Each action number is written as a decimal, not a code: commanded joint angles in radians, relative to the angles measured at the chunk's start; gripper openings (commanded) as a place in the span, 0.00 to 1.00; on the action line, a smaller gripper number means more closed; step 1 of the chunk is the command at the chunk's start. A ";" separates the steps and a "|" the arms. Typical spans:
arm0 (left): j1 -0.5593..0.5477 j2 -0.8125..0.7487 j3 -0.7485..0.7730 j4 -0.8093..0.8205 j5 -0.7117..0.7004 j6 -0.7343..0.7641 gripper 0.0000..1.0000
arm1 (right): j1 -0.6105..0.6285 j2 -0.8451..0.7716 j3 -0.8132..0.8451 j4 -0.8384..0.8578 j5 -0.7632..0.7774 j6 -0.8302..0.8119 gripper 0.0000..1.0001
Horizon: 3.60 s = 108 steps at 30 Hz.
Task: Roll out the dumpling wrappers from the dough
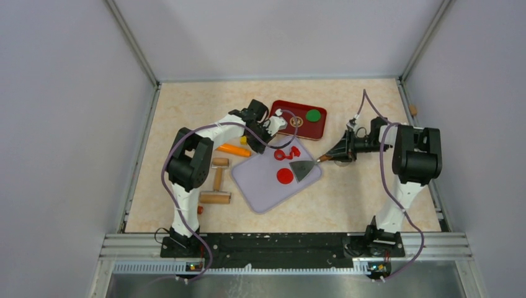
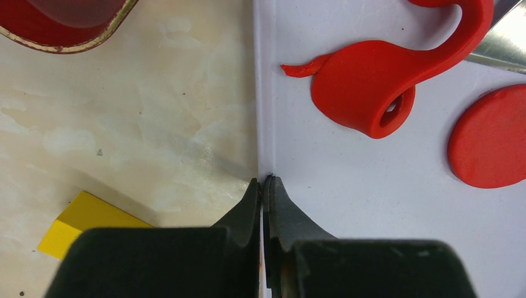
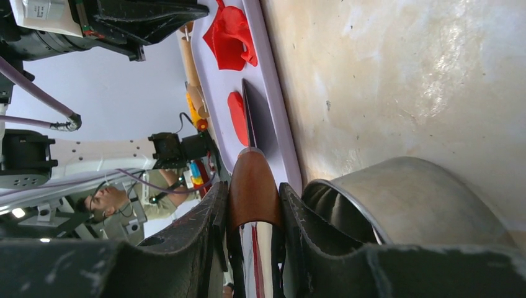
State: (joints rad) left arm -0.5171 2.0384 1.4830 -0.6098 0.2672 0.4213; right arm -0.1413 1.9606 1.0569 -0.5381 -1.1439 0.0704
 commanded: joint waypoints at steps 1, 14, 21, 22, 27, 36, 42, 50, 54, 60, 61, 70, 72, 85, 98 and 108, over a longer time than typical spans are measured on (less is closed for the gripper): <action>-0.004 0.028 0.023 0.008 -0.028 0.012 0.00 | 0.017 0.069 0.001 0.038 0.172 -0.058 0.00; -0.011 0.037 0.039 0.005 -0.030 0.014 0.00 | 0.048 0.121 0.010 0.057 0.143 -0.065 0.00; -0.012 0.034 0.039 0.006 -0.030 0.015 0.00 | 0.065 0.103 0.003 0.072 0.143 -0.065 0.00; -0.012 0.034 0.040 0.005 -0.030 0.015 0.00 | 0.065 0.071 -0.003 0.082 0.148 -0.065 0.00; -0.012 0.026 0.037 0.003 -0.025 0.024 0.00 | 0.066 -0.044 -0.013 0.072 0.208 -0.090 0.00; -0.018 0.027 0.041 -0.004 0.000 0.034 0.00 | 0.092 -0.102 -0.030 0.084 0.237 -0.078 0.00; -0.018 0.026 0.042 -0.002 -0.003 0.034 0.00 | 0.111 -0.069 -0.019 0.083 0.231 -0.078 0.00; -0.018 0.022 0.038 -0.006 -0.003 0.035 0.00 | 0.135 -0.027 -0.024 0.129 0.203 -0.040 0.00; -0.020 0.025 0.041 -0.007 -0.004 0.039 0.00 | 0.165 -0.006 -0.011 0.129 0.172 -0.043 0.00; -0.023 0.022 0.039 -0.008 -0.008 0.041 0.00 | 0.165 -0.005 0.011 0.143 0.131 -0.009 0.00; -0.024 0.021 0.038 -0.008 -0.008 0.042 0.00 | 0.163 -0.010 0.010 0.156 0.123 0.009 0.00; -0.023 0.017 0.033 -0.008 -0.011 0.044 0.00 | 0.113 -0.110 0.016 0.204 0.066 0.110 0.00; -0.024 0.018 0.035 -0.008 -0.011 0.044 0.00 | 0.108 -0.109 0.008 0.244 0.029 0.148 0.00; -0.024 0.016 0.056 -0.005 -0.020 0.037 0.00 | 0.103 -0.032 0.000 0.287 -0.029 0.170 0.00; -0.024 0.010 0.046 0.001 -0.026 0.037 0.00 | 0.105 0.038 0.135 -0.141 0.038 -0.170 0.00; -0.023 -0.005 0.037 -0.005 -0.034 0.043 0.00 | 0.106 0.043 0.015 0.203 -0.014 0.101 0.00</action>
State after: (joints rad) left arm -0.5308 2.0514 1.5093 -0.6399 0.2440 0.4442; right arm -0.0357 1.9976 1.1187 -0.5171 -1.1564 0.0689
